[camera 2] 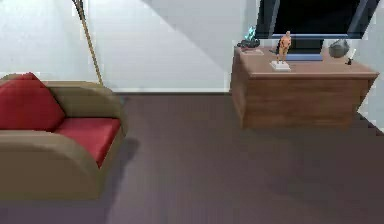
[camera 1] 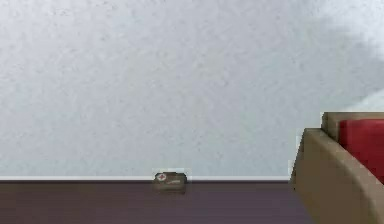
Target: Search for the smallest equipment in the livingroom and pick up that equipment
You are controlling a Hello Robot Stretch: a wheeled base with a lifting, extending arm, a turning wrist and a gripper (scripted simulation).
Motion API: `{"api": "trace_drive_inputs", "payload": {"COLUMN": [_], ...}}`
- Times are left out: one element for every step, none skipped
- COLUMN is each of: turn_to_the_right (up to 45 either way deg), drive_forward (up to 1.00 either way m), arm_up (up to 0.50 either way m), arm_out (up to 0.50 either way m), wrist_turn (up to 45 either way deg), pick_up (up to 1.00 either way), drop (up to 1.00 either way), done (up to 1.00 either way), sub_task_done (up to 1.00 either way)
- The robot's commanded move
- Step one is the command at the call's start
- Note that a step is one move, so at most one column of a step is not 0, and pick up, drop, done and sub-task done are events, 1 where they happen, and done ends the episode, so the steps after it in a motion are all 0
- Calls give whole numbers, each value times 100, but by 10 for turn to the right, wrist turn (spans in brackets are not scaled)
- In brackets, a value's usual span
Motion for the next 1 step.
{"api": "trace_drive_inputs", "payload": {"turn_to_the_right": [450], "drive_forward": [0], "arm_up": [0], "arm_out": [0], "wrist_turn": [0], "pick_up": [0], "drop": [0], "done": [0], "sub_task_done": [0]}}
